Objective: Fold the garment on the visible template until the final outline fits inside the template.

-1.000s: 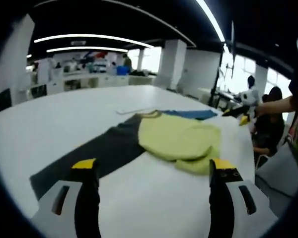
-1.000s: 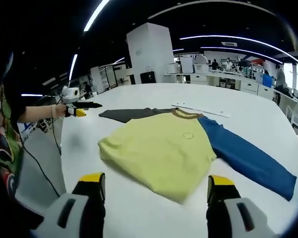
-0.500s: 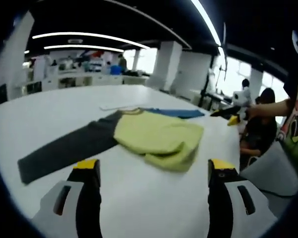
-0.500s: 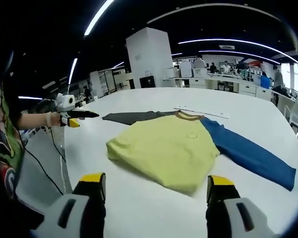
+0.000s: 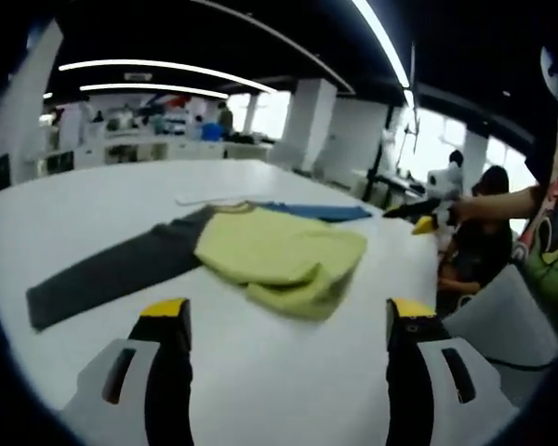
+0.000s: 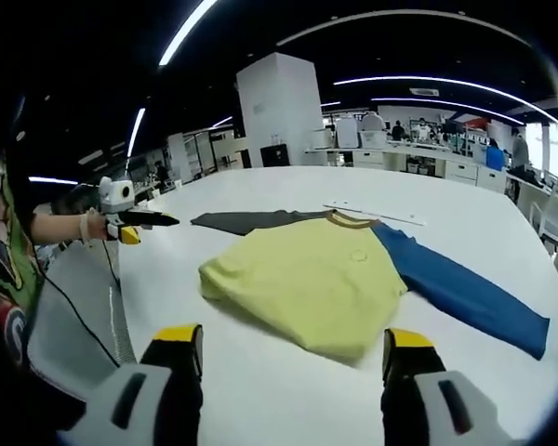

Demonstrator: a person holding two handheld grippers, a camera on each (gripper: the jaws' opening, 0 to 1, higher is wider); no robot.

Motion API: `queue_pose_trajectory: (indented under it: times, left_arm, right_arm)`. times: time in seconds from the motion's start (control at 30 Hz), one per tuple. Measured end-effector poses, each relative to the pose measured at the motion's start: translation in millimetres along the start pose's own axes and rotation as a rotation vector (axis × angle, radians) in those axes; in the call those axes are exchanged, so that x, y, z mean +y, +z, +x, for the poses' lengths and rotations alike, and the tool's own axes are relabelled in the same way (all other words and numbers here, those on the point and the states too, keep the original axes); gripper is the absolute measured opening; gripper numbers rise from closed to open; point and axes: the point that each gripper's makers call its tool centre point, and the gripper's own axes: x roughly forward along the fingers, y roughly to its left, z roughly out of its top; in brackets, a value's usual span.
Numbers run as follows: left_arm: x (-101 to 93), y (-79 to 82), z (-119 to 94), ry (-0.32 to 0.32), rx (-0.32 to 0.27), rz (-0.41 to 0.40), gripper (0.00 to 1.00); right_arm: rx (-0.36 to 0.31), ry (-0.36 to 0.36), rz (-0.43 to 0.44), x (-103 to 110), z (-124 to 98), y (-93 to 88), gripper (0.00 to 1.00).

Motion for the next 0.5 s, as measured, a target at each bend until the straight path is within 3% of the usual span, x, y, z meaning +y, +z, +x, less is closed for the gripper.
queue_pose_trajectory:
  times: [0.33,0.5]
  left_arm:
    - [-3.9,-6.6,6,-0.004,0.004,-0.026,0.79]
    - [-5.4,-9.3,6,-0.008,0.011,-0.033,0.79]
  right_arm:
    - [0.019,-0.007,-0.006,-9,8,-5.5,0.71]
    - [0.070,-0.037,-0.098,-19,15,-16.6,0.51]
